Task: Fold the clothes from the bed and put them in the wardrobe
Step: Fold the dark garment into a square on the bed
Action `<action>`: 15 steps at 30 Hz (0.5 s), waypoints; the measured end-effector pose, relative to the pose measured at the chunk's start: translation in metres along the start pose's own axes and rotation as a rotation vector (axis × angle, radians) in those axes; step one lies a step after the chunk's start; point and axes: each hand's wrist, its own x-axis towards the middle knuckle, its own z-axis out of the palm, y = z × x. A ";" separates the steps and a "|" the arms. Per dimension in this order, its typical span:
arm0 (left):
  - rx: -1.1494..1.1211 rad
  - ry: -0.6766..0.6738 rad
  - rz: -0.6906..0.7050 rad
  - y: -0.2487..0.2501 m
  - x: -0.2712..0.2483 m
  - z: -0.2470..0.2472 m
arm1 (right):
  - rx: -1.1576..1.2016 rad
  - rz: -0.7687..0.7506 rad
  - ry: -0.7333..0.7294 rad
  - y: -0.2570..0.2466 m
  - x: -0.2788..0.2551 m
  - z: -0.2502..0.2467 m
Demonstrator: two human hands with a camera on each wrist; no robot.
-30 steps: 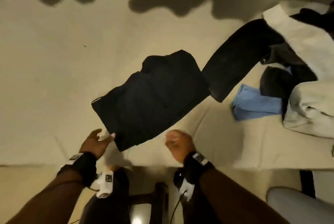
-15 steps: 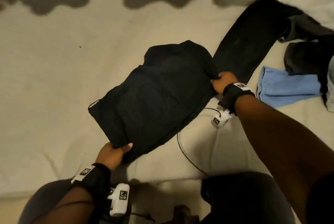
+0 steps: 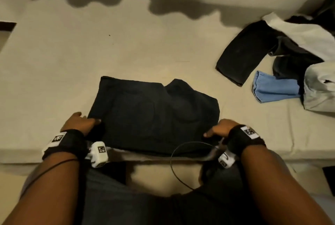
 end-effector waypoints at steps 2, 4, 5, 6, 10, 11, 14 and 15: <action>-0.017 0.079 0.071 0.006 -0.005 0.003 | 0.099 -0.001 0.114 -0.004 0.002 -0.019; 0.006 0.114 0.161 0.023 -0.006 0.008 | -0.014 -0.049 0.350 -0.008 0.013 -0.035; 0.008 0.111 0.205 0.033 -0.004 0.011 | -0.046 -0.083 0.474 -0.009 0.021 -0.039; 0.001 0.106 0.250 0.046 0.000 0.014 | -0.007 -0.125 0.545 -0.009 0.033 -0.041; -0.008 0.149 0.346 0.093 0.036 0.024 | 0.282 -0.261 0.449 -0.009 0.080 -0.047; -0.019 0.164 0.335 0.101 0.048 0.025 | 0.299 -0.285 0.437 -0.008 0.090 -0.046; -0.058 0.207 0.231 0.114 0.082 0.031 | 0.273 -0.274 0.466 -0.006 0.121 -0.048; -0.064 0.226 0.203 0.116 0.088 0.032 | 0.267 -0.241 0.471 -0.004 0.129 -0.048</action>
